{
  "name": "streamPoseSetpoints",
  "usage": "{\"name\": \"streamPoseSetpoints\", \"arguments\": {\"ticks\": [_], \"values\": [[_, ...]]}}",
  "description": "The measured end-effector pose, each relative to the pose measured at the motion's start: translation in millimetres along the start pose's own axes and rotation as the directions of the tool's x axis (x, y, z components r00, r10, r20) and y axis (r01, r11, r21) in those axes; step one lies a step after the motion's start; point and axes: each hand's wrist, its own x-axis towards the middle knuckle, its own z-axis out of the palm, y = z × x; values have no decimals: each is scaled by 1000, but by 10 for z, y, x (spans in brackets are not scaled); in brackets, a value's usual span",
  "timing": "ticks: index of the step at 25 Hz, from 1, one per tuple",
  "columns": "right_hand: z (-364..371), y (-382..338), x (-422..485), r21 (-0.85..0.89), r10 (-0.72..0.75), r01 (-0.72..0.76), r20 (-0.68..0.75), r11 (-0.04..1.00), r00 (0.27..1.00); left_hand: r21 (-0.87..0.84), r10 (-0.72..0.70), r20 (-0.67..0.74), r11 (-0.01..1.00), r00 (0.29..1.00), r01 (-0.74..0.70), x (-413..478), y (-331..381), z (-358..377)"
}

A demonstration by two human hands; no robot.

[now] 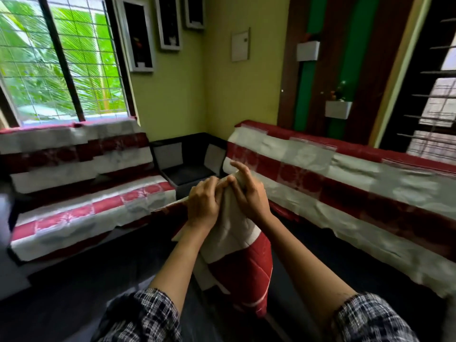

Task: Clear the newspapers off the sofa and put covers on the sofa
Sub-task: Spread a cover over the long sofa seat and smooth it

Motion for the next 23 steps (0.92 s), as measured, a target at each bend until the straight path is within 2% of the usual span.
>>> {"name": "streamPoseSetpoints", "arguments": {"ticks": [4,9,14,17,20,23], "values": [[595,249,667,-14,10,-11,-33,1000,999,-20,63,31,998,997,-63,592,-748,276],[1303,492,1133,-110,12,-23,-101,994,995,-118,-21,100,992,995,32,906,-1527,615],[1738,823,1667,-188,132,-179,-238,966,962,-190,-15,161,981,987,46,1288,-2251,1008],[1960,966,1910,-209,143,-216,-317,954,937,-232,27,199,973,980,20,1432,-2573,1246],[2110,1095,2074,-247,144,-245,-365,937,920,-343,-74,255,925,964,162,1531,-2837,1473],[2144,1252,2112,-286,147,-299,-452,910,880,-429,-201,376,827,905,362,1604,-3007,1734]]}}
